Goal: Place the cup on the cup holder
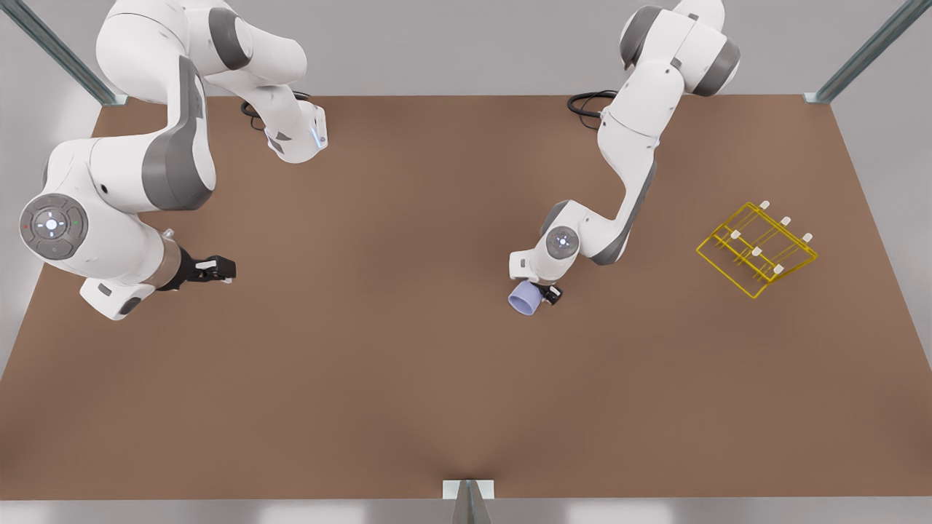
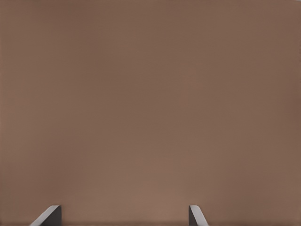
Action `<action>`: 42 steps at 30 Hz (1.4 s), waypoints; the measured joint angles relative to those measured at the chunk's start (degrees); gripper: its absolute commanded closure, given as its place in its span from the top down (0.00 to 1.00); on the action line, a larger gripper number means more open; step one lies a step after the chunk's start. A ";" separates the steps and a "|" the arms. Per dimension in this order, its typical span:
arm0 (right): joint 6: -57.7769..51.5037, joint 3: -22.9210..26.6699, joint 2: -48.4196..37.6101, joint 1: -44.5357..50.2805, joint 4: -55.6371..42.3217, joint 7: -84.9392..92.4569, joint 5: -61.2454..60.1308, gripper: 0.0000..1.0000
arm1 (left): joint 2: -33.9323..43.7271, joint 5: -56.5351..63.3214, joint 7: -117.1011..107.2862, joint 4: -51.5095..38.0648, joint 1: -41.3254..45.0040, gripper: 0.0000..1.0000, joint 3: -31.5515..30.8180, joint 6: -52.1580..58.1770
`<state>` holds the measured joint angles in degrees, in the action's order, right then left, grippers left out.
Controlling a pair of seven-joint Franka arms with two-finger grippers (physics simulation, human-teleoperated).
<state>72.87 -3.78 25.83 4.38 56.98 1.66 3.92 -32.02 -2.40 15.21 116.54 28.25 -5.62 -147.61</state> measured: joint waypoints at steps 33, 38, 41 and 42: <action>0.43 0.27 0.18 -1.60 -0.09 -0.99 -0.11 1.00 | -1.37 80.05 10.55 -14.59 4.27 0.78 4.99 83.42; 0.49 0.19 0.18 -1.82 -0.09 -1.06 -0.18 1.00 | -1.99 86.66 15.01 -6.61 -1.46 0.78 8.04 87.51; 0.51 0.18 0.18 -1.81 -0.09 -1.10 -0.19 1.00 | -3.43 87.90 15.81 -4.25 -5.45 0.78 8.14 86.46; 0.51 0.18 0.18 -1.81 -0.09 -1.11 -0.19 1.00 | -3.53 88.11 16.01 -2.70 -6.45 0.78 8.16 85.93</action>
<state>73.39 -3.60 26.01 2.57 56.89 0.56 3.73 -35.54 85.70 31.22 113.84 21.80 2.54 -61.68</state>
